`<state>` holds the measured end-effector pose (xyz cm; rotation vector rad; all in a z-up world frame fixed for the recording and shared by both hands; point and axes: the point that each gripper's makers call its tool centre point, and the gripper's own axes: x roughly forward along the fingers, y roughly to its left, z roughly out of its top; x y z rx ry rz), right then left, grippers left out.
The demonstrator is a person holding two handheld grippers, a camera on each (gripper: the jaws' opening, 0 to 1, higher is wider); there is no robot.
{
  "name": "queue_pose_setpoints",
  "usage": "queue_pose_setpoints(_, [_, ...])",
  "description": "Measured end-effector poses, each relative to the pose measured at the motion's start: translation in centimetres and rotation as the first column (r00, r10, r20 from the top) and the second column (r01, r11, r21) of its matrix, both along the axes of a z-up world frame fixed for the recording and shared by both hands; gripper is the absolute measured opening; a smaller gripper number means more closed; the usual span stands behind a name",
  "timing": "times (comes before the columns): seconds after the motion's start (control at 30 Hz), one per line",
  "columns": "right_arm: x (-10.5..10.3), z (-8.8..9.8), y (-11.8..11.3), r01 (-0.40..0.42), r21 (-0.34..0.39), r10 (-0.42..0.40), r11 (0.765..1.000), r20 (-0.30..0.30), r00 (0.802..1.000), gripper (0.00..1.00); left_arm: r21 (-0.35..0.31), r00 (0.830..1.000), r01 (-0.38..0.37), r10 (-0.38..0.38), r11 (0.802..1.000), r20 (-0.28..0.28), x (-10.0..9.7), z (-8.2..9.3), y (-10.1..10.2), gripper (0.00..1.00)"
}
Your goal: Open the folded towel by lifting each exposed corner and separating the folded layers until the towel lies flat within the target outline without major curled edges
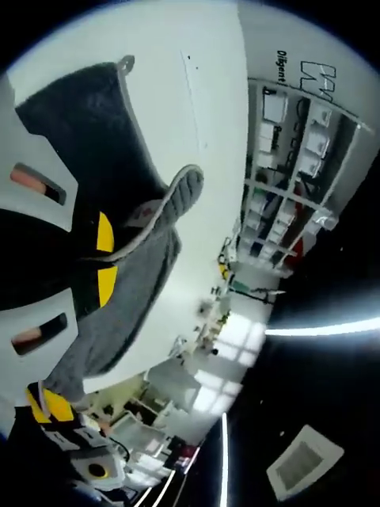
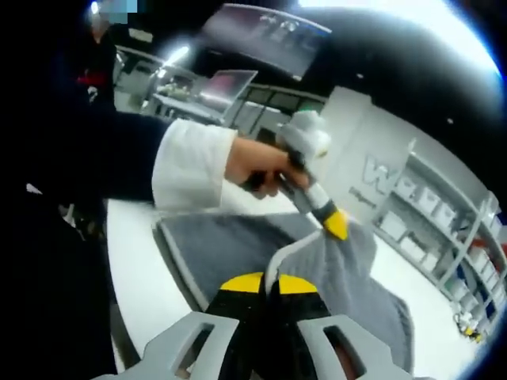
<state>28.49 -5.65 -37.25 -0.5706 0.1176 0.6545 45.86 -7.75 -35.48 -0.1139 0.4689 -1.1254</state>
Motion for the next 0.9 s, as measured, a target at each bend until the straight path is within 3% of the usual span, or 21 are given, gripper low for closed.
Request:
queue_pose_setpoints(0.2, [-0.3,-0.1,1.3,-0.008,0.033,0.009,0.999,-0.032,0.999,0.0,0.031,1.0,-0.011,0.011,0.999,0.019,-0.2,-0.3,1.5,0.03])
queue_pose_setpoints(0.33, [-0.4,0.3,2.1,-0.014,0.042,0.015,0.999,-0.02,1.0,0.0,0.087,0.993,-0.029,0.019,0.996,0.12,0.0,-0.4,2.7,0.03])
queue_pose_setpoints(0.57, [-0.6,0.3,4.3,-0.047,0.04,0.048,0.998,-0.023,0.999,0.0,0.055,0.989,-0.049,0.04,0.997,0.145,-0.7,0.7,4.4,0.02])
queue_pose_setpoints(0.7, [-0.5,0.7,5.2,-0.049,0.043,0.05,0.998,-0.024,0.998,0.0,0.097,0.976,-0.079,0.057,0.992,0.209,-0.6,0.7,5.6,0.02])
queue_pose_setpoints(0.9, [-0.5,0.7,7.2,-0.053,0.081,0.057,0.995,-0.041,0.998,0.0,0.129,0.972,-0.103,0.072,0.986,0.225,-0.4,0.3,7.7,0.02])
